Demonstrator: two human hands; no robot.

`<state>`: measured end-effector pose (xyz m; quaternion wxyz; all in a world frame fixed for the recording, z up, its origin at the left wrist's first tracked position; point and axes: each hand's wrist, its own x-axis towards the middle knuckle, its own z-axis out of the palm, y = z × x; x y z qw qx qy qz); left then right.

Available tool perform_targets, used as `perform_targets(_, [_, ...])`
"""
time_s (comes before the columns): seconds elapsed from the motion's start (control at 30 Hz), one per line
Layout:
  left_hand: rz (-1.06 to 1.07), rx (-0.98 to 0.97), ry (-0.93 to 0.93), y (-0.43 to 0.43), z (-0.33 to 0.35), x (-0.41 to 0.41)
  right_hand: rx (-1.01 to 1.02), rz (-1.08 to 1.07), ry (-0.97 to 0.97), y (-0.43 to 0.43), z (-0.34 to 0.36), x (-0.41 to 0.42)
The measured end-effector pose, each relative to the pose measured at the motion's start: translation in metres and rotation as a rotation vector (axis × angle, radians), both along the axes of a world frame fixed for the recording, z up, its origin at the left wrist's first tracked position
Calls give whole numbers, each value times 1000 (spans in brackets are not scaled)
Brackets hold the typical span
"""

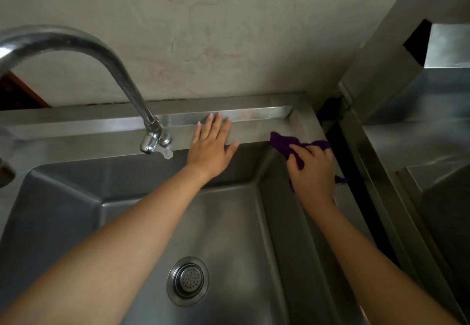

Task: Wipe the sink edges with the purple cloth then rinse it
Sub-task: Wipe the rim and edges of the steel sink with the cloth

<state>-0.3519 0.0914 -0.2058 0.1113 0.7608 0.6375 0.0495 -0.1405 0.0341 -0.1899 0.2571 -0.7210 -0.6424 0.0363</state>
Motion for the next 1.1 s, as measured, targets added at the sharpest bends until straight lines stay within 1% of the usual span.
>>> perform_targets(0.1, [-25, 48, 94, 5, -10, 2, 192, -96, 21, 36, 15, 2])
perform_targets(0.13, [-27, 76, 114, 3, -14, 2, 230, -107, 20, 52, 21, 0])
perform_targets(0.17, [-27, 95, 122, 3, -16, 3, 219, -100, -7, 69, 26, -3])
perform_targets(0.2, [-26, 104, 121, 3, -18, 2, 137, -69, -57, 86, 28, -7])
perform_targets(0.23, [-24, 103, 118, 3, -19, 2, 6, -10, -119, 100, 27, -13])
perform_targets(0.3, [-24, 109, 120, 4, -18, 0, -234, 159, -210, 121, 17, -18])
perform_targets(0.33, [-27, 117, 122, 4, -19, 0, -310, 227, -223, 126, 9, -17])
perform_targets(0.37, [-29, 119, 122, 4, -19, 0, -336, 265, -223, 127, 2, -15])
perform_targets(0.57, [-30, 110, 113, 3, -20, 0, -194, 284, -309, 87, -12, 5])
perform_targets(0.7, [-30, 100, 88, 2, -19, 0, -213, 283, -288, 50, -13, 19])
perform_targets(0.87, [-29, 51, 96, 4, -17, 1, -228, 196, -311, 1, -10, 30])
perform_targets(1.0, [30, -19, 119, 1, -12, 11, -247, 169, -312, -29, -10, 37])
perform_targets(1.03, [13, -21, 120, -5, -11, 20, -251, 159, -304, -35, -10, 38])
perform_targets(1.1, [-112, -12, 99, -26, -10, 46, -251, 139, -288, -48, -8, 39])
